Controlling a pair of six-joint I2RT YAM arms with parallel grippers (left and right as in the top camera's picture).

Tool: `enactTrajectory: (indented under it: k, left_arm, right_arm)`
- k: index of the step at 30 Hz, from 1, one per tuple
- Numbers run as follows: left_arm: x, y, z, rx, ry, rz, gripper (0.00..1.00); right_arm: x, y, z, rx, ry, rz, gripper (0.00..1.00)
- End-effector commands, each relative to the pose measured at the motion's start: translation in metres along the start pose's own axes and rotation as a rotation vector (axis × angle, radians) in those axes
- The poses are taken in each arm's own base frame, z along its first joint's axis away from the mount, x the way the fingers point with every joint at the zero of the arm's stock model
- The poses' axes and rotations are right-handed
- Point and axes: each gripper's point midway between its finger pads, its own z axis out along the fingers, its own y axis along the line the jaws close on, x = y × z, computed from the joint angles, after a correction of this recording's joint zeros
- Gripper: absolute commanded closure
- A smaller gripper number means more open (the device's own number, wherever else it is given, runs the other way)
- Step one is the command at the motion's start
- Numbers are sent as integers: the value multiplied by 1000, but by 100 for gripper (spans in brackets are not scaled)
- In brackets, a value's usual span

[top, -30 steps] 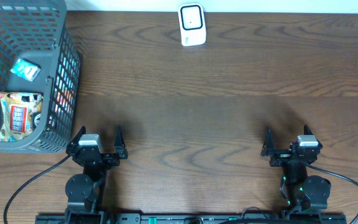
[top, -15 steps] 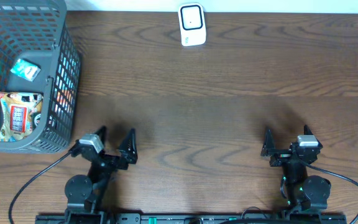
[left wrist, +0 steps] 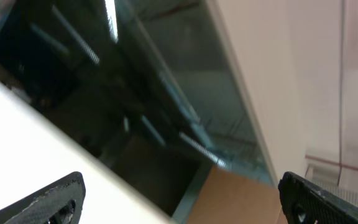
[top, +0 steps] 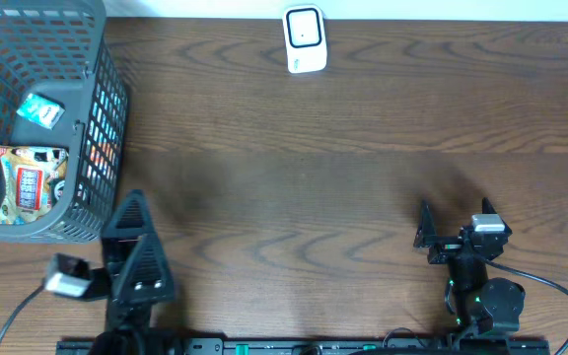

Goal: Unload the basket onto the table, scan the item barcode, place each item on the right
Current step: 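Raise the left gripper and reach down into the grey basket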

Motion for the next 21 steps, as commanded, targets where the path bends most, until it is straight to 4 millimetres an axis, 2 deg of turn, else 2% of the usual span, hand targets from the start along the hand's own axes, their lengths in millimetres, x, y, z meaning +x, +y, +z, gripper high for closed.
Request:
enactTrajectory:
  k: [1,3,5,7,10,11,13,14,16,18,21]
  left_arm:
    - [-44,-50,23,71,-116,81,2]
    - [-59,-69,46,82,-126,125,2]
    - [-70,-78,73,62,-119,171,2]
    - [-77,-77,104,13,-91,255,2]
    - [-79,-65,145,-95,-12,377,2]
    - [-79,-53,160,-168,40,434,2]
    - [-86,-8,187,-453,154,515,2]
    - [-89,5,194,-533,194,565,2]
    - [-104,39,213,-740,316,789,2]
    - [-132,67,217,-977,348,927,2]
    - [-173,93,212,-1232,326,1019,2]
  right_arm:
    - [1,3,0,-13,1,6,1]
    - [1,3,0,-13,1,6,1]
    - [1,3,0,-13,1,6,1]
    - [1,3,0,-13,1,6,1]
    - [1,3,0,-13,1,6,1]
    - [1,3,0,-13,1,6,1]
    - [1,3,0,-13,1,6,1]
    - [1,3,0,-13,2,6,1]
    - [1,3,0,-13,2,6,1]
    - [1,3,0,-13,2,6,1]
    - [1,3,0,-13,2,6,1]
